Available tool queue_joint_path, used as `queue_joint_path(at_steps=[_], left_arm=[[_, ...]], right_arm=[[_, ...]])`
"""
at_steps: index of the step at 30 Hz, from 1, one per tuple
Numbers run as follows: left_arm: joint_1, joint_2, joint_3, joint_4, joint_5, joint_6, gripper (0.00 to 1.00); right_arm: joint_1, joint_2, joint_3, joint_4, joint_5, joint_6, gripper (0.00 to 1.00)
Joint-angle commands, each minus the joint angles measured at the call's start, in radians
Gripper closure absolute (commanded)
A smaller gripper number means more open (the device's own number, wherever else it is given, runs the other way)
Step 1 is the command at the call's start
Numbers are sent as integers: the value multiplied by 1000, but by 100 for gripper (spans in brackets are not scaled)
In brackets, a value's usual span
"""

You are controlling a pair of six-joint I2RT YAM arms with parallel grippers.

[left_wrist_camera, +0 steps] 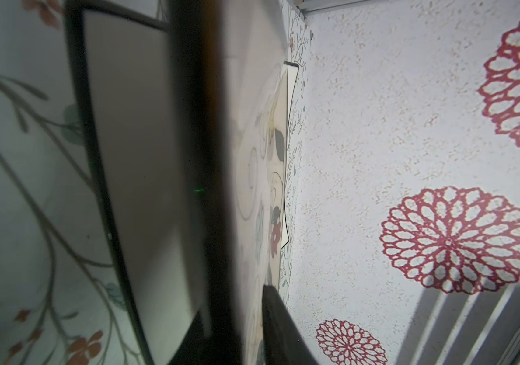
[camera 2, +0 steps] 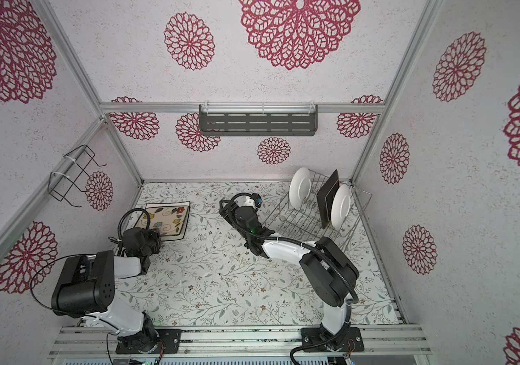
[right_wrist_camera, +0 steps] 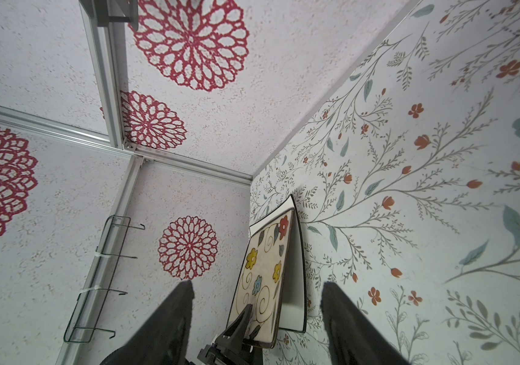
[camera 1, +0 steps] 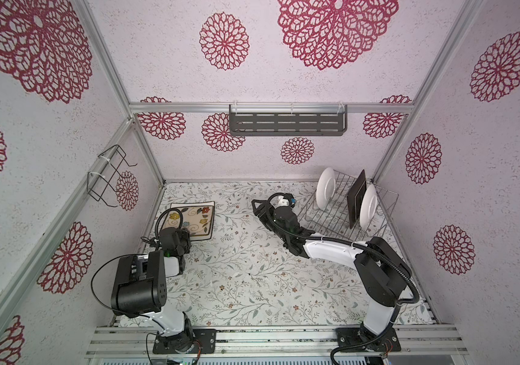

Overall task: Unload the plates from the dish rack
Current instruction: 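Lower the flowered plate flat onto the white square plate with the left gripper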

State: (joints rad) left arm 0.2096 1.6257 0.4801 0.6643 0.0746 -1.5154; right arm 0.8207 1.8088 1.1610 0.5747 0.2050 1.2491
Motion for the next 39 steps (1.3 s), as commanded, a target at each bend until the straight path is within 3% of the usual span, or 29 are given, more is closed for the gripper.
queue_joint_path(at_steps=[1, 14, 27, 34, 39], left_arm=[[4, -49, 45, 46, 8, 35, 70], [3, -47, 85, -111, 15, 83, 34], [2, -41, 123, -188, -12, 107, 17], [-3, -35, 150, -253, -35, 98, 0], [-14, -8, 189, -292, -32, 100, 3]], right_arm=[[-6, -17, 3, 14, -4, 6, 33], [-6, -39, -12, 5, 2, 5, 33], [-6, -71, -49, -4, 32, 24, 33], [-6, -79, -53, -15, 42, 17, 33], [-8, -82, -52, -19, 44, 17, 33]])
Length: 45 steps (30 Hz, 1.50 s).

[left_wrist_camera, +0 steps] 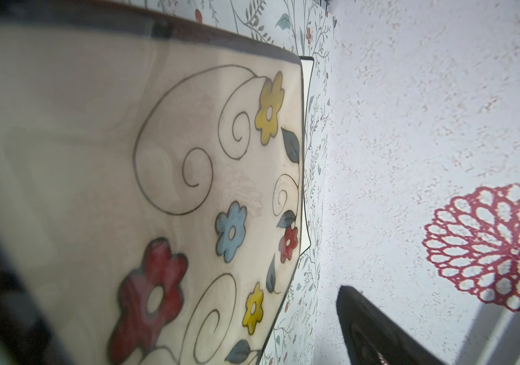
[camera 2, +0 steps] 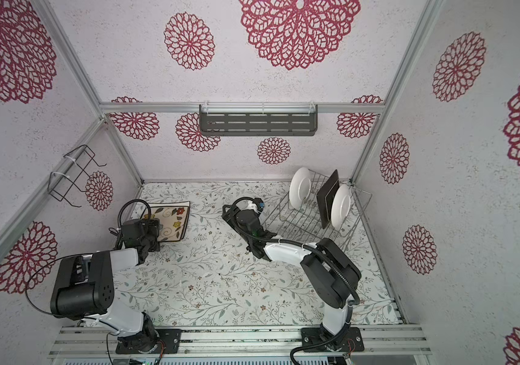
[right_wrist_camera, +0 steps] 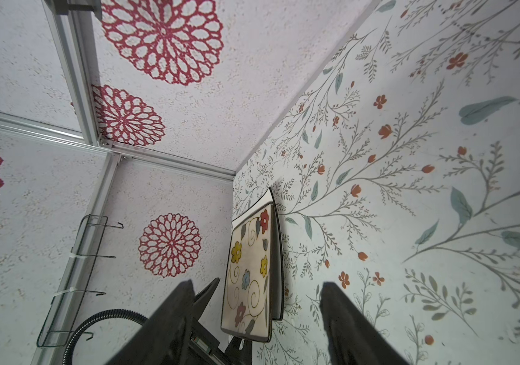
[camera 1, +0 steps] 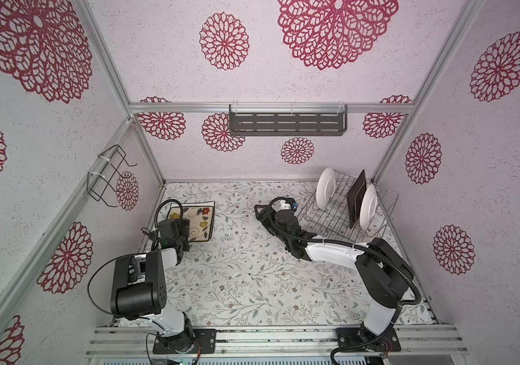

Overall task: Unload the plates from the dish rack
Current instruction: 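Lower the flowered plate flat onto the white square plate with the left gripper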

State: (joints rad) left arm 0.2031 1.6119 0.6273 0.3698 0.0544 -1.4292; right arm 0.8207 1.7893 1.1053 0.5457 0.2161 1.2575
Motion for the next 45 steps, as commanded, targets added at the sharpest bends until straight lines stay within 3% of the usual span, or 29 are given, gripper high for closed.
queue_joint_path(at_steps=[1, 13, 24, 45], left_arm=[[-12, 13, 52, -7, -13, 14, 3], [-50, 52, 151, -150, -48, 22, 3], [-53, -6, 130, -188, -82, 46, 3], [-54, -74, 120, -249, -42, 92, 3]], right_arm=[[-8, -64, 2, 10, 34, 8, 33], [-15, -91, -22, 9, 47, 1, 33], [-17, -103, -35, 13, 45, 0, 33], [-18, -132, -67, 17, 50, 0, 33]])
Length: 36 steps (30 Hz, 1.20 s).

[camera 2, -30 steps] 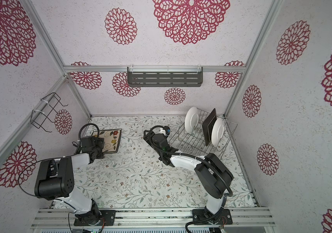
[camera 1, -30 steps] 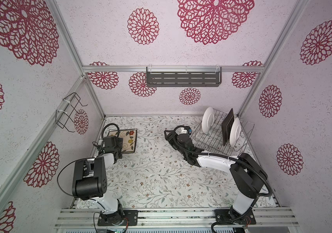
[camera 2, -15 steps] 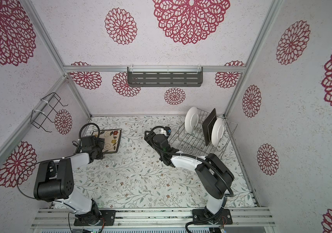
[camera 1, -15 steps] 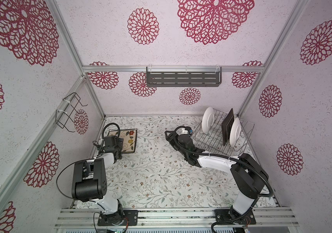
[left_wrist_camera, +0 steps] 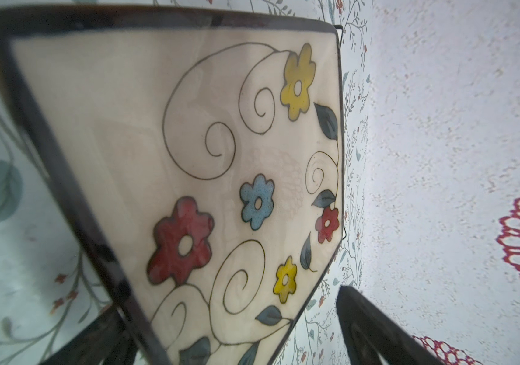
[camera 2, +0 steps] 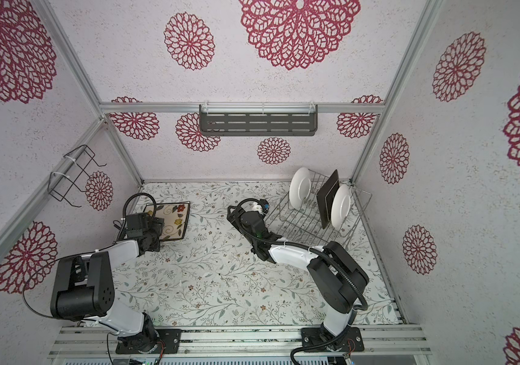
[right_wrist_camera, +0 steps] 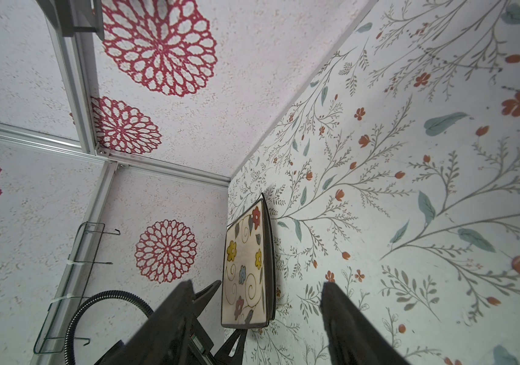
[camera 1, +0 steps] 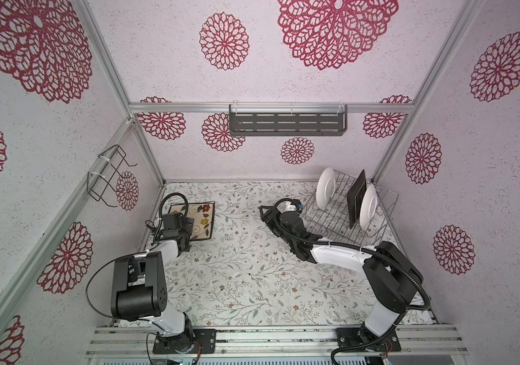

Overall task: Unload the plates from the dish rack
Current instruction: 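Lower the flowered plate flat onto the white square plate with the left gripper, then open and raise the left gripper while the right reaches toward the white round plate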

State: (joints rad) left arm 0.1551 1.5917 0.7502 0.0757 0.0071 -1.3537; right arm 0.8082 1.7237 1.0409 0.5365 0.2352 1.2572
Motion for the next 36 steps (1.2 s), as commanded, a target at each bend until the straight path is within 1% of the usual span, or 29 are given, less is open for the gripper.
queue_joint_path(at_steps=[1, 10, 16, 19, 21, 24, 27, 30, 32, 36], left_arm=[[-5, -61, -8, 42, 4, 17, 3], [-5, -128, -90, 65, -14, 23, 3], [-7, -242, -136, 6, -30, 66, 3], [-14, -329, -165, -27, -60, 118, 3], [-28, -404, -175, -49, -75, 190, 3], [-65, -508, -173, -104, -126, 270, 3], [-106, -595, -171, -140, -122, 297, 3], [-203, -663, -186, -139, -170, 291, 3], [-266, -686, -190, -147, -199, 281, 3], [-354, -699, -202, -127, -187, 263, 3]], right_arm=[[-5, -73, -5, 24, 32, -1, 33], [-5, -123, -36, 18, 54, -27, 33], [-5, -187, -69, -19, 86, -65, 32], [-7, -223, -73, -70, 116, -113, 32], [-7, -249, -68, -120, 134, -151, 31], [-7, -287, -56, -197, 158, -243, 31], [-6, -331, -25, -338, 238, -341, 30], [-6, -381, -12, -457, 366, -426, 27], [-7, -411, -9, -518, 451, -493, 25], [-7, -457, 4, -636, 603, -624, 22]])
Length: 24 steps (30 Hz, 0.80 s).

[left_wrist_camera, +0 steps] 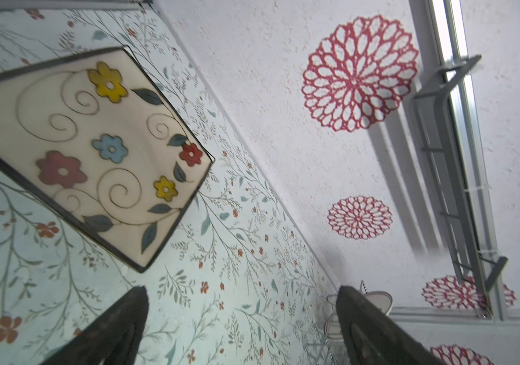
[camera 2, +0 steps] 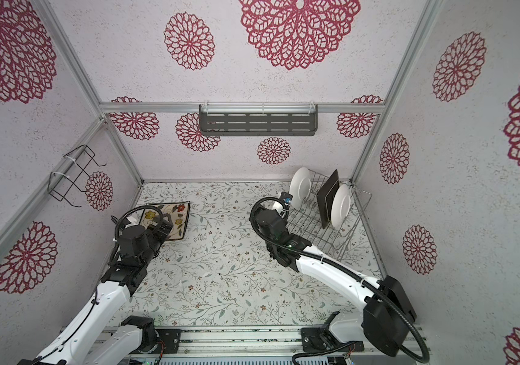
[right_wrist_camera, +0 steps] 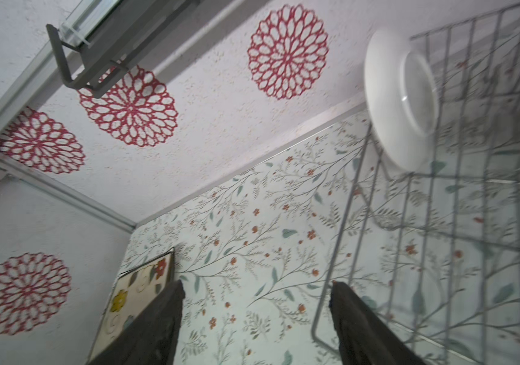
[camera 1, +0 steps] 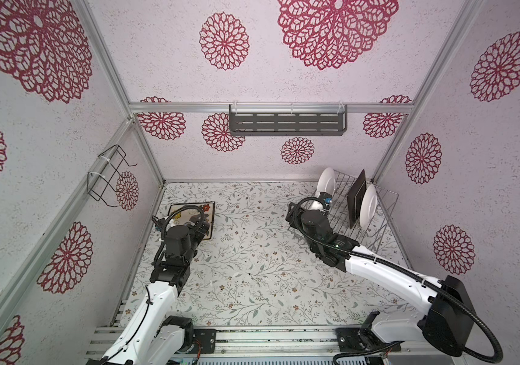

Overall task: Unload the plates from the dish rack
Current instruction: 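Open and raise the left gripper while the right reaches toward the white round plate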

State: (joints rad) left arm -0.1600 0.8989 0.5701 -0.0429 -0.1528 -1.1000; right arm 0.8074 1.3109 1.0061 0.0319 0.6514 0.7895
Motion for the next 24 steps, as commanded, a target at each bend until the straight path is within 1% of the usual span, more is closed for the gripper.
queue_joint_path(at_steps=[1, 4, 5, 6, 8, 9, 10, 14, 17, 20, 21, 24], left_arm=[[-55, -6, -25, -4, -28, 5, 3], [-102, -3, -42, 24, -35, -9, 3], [-117, -2, -49, 32, -39, -13, 3], [-130, -2, -55, 39, -44, -14, 3], [-157, 0, -67, 49, -65, -15, 3], [-168, 3, -73, 60, -77, -17, 3], [-177, 7, -75, 67, -85, -20, 3], [-214, 64, -58, 109, -87, -25, 3], [-223, 101, -23, 98, -69, -14, 3], [-228, 119, -12, 119, -56, -11, 3], [-228, 124, -8, 122, -53, -8, 3], [-228, 135, 0, 123, -47, -3, 3]], right_arm=[[-5, -50, 44, -155, 219, -181, 21], [-7, -60, 45, -203, 353, -260, 18], [-7, -63, 42, -207, 414, -281, 17], [-7, -65, 35, -200, 475, -308, 15], [-19, -65, 17, -140, 549, -395, 13], [-36, -60, 13, -113, 552, -435, 12], [-55, -50, 21, -115, 542, -448, 11], [-145, 23, 105, -204, 485, -437, 9], [-181, 89, 161, -222, 469, -451, 10], [-225, 162, 218, -251, 421, -459, 10], [-240, 190, 243, -275, 418, -455, 11], [-274, 265, 311, -344, 421, -426, 18]])
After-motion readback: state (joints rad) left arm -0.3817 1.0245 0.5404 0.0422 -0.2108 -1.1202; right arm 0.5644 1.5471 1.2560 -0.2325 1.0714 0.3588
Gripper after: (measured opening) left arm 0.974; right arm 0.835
